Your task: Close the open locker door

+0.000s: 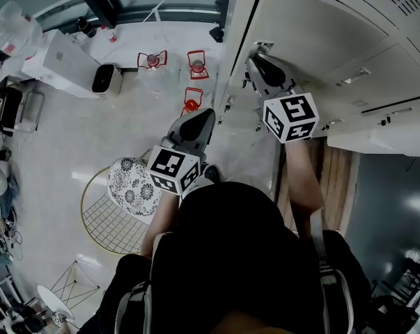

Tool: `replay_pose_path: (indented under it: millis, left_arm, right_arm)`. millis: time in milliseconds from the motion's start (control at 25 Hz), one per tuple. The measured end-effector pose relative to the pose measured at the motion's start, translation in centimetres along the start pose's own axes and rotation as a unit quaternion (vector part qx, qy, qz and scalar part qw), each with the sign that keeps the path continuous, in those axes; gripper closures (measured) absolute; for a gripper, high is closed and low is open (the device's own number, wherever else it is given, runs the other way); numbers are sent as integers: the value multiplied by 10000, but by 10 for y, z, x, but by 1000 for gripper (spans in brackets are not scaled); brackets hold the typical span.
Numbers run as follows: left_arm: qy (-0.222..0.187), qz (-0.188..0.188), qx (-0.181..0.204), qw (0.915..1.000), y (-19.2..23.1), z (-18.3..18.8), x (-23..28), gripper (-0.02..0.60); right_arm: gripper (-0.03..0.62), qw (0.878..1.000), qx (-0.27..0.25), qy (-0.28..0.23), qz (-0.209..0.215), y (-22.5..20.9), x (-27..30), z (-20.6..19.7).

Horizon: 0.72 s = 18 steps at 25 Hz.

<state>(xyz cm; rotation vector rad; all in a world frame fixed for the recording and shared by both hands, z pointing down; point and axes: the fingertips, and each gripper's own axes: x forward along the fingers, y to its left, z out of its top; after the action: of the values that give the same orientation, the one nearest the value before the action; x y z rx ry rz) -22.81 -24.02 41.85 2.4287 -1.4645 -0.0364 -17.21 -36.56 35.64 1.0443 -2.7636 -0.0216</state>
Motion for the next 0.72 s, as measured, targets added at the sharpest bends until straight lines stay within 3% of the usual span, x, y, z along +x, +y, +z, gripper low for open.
replay_pose_path:
  millis: [720]
  left_arm:
    - [-13, 53, 0, 10000, 8, -1, -12, 565]
  right_arm:
    - [555, 9994, -62, 24, -346, -13, 22, 1]
